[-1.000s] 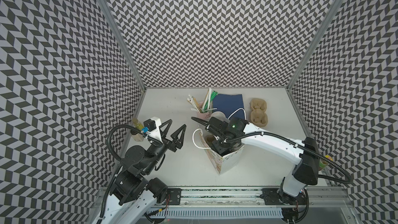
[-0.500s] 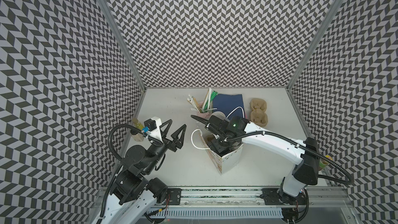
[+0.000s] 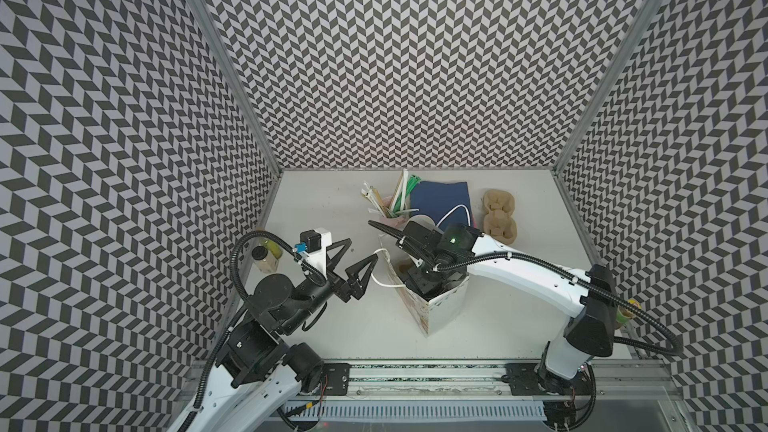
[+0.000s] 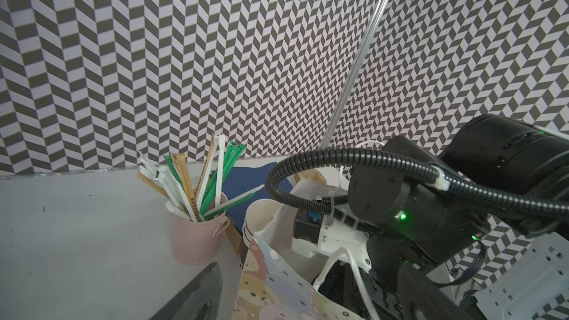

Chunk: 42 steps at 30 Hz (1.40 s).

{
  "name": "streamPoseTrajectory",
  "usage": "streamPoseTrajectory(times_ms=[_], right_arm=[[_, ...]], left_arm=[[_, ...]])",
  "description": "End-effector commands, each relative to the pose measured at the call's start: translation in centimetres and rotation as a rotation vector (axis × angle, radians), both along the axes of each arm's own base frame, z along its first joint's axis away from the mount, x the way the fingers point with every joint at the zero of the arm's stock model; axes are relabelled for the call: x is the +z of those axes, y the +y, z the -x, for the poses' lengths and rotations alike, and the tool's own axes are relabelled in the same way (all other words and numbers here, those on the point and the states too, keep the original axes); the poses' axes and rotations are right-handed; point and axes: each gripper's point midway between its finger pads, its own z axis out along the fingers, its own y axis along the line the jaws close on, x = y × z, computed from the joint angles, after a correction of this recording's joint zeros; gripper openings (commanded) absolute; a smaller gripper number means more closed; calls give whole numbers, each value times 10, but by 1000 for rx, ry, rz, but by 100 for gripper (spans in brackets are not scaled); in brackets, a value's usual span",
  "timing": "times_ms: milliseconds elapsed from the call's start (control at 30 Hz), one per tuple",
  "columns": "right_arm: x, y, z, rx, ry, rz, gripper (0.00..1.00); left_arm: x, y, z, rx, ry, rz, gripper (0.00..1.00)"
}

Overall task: Pack a coffee takeout order
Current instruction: Place the coffee cup in the cup tray.

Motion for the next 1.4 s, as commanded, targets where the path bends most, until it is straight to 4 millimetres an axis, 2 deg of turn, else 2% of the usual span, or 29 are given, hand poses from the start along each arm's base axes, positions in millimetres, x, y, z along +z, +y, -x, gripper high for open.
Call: streamPoseTrajectory(times_ms=[0, 67, 167, 300, 500, 767, 1067, 1233, 1367], right_arm=[[20, 5, -7, 10, -39, -69, 99], [20, 3, -8, 8, -40, -66, 99], [21, 3, -7, 11, -44, -73, 99], [26, 4, -8, 11, -49, -83, 99], [26, 4, -7, 20, -43, -83, 99], [33, 7, -9, 19, -59, -99, 99], [52, 13, -15, 15, -93, -142, 99], [48, 13, -16, 16, -94, -126, 99], [52, 8, -20, -8, -111, -105, 99]], left_arm=[[9, -11, 14, -100, 25, 19, 89], [5, -12, 11, -94, 36, -2, 88], [-5, -20, 6, -111, 70, -36, 81], [-18, -27, 0, -126, 105, -67, 68], [-19, -31, -5, -122, 120, -89, 35], [-13, -37, -5, -150, 127, -79, 0], [-12, -41, -4, -169, 130, -75, 0], [-6, -43, -1, -181, 117, -68, 0], [-3, -42, -1, -179, 113, -65, 0]])
